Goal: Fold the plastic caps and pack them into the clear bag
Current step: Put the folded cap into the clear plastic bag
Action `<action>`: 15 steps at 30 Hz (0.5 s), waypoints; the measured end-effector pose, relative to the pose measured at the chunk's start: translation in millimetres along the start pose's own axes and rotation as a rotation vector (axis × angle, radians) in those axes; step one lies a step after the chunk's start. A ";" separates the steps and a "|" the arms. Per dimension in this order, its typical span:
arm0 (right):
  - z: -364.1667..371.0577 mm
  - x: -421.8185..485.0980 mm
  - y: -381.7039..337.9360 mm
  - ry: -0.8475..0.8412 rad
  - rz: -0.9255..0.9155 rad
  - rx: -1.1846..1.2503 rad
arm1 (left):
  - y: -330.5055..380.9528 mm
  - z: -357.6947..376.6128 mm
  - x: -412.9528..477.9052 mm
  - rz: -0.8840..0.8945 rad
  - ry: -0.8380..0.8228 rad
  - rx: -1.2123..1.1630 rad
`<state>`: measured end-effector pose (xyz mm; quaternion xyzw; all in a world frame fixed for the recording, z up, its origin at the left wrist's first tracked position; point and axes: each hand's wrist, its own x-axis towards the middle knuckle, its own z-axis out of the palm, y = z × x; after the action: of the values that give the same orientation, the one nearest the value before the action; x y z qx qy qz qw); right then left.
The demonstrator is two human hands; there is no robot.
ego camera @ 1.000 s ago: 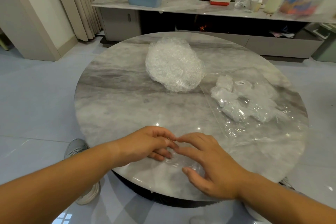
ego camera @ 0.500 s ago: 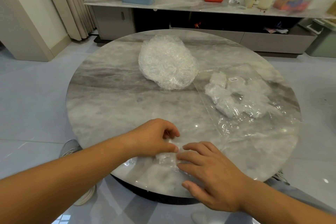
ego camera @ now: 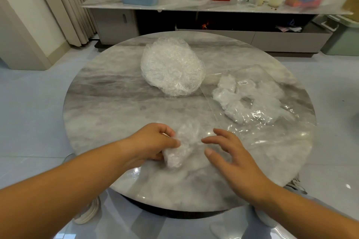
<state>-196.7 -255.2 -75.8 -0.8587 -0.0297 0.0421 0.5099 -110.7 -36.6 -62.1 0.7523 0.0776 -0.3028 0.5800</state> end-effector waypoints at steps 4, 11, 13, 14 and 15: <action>1.1 7.1 -10.9 0.011 0.155 0.389 | 1.7 2.1 -3.6 -0.020 -0.041 -0.215; 2.2 17.2 -20.0 -0.096 0.305 0.763 | -1.8 9.5 -14.4 -0.016 -0.196 -0.268; 1.6 20.4 -23.9 -0.066 0.278 0.759 | -4.4 11.1 -17.9 -0.037 -0.234 -0.256; 1.1 22.1 -24.6 -0.044 0.247 0.729 | -5.0 11.8 -19.6 -0.049 -0.247 -0.258; 0.8 23.8 -24.1 -0.022 0.207 0.682 | -5.2 12.4 -21.0 -0.063 -0.257 -0.262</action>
<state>-173.3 -240.7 -55.9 -0.6370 0.0678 0.1101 0.7599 -134.6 -41.4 -56.7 0.6228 0.0652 -0.4015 0.6683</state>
